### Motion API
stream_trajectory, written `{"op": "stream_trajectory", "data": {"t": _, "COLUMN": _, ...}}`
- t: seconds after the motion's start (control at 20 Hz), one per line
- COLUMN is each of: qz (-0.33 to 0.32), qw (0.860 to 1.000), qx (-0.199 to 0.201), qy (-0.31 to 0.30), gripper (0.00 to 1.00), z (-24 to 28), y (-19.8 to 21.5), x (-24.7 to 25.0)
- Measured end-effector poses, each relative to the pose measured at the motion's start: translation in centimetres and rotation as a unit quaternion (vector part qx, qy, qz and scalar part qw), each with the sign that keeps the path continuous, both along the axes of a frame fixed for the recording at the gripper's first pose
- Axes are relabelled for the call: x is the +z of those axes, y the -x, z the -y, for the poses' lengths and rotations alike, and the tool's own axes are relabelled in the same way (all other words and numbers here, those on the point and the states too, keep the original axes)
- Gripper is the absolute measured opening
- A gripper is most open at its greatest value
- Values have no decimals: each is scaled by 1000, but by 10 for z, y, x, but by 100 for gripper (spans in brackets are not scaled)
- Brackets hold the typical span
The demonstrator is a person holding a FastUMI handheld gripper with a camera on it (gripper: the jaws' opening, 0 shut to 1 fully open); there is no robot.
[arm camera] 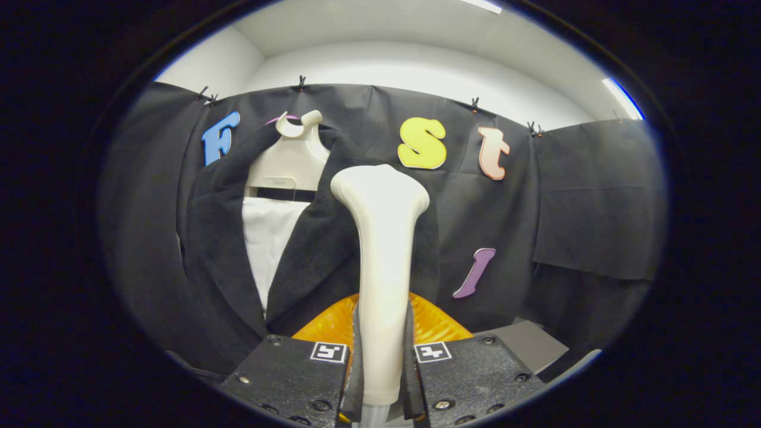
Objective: Iron the clothes twice with a garment steamer, once on the left side and once on the right side.
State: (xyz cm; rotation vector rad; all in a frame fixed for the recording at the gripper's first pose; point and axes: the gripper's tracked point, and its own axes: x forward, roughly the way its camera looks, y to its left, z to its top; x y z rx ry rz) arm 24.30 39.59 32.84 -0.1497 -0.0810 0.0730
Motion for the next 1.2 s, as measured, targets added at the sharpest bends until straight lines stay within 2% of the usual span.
{"op": "stream_trajectory", "data": {"t": 0.7, "qz": -30, "qw": 999, "qx": 13, "qy": 10, "gripper": 28, "z": 3, "y": 5, "x": -66}}
{"op": "stream_trajectory", "data": {"t": 1.2, "qz": -41, "qw": 998, "qx": -3, "qy": 51, "gripper": 28, "z": 10, "y": 7, "x": -125}}
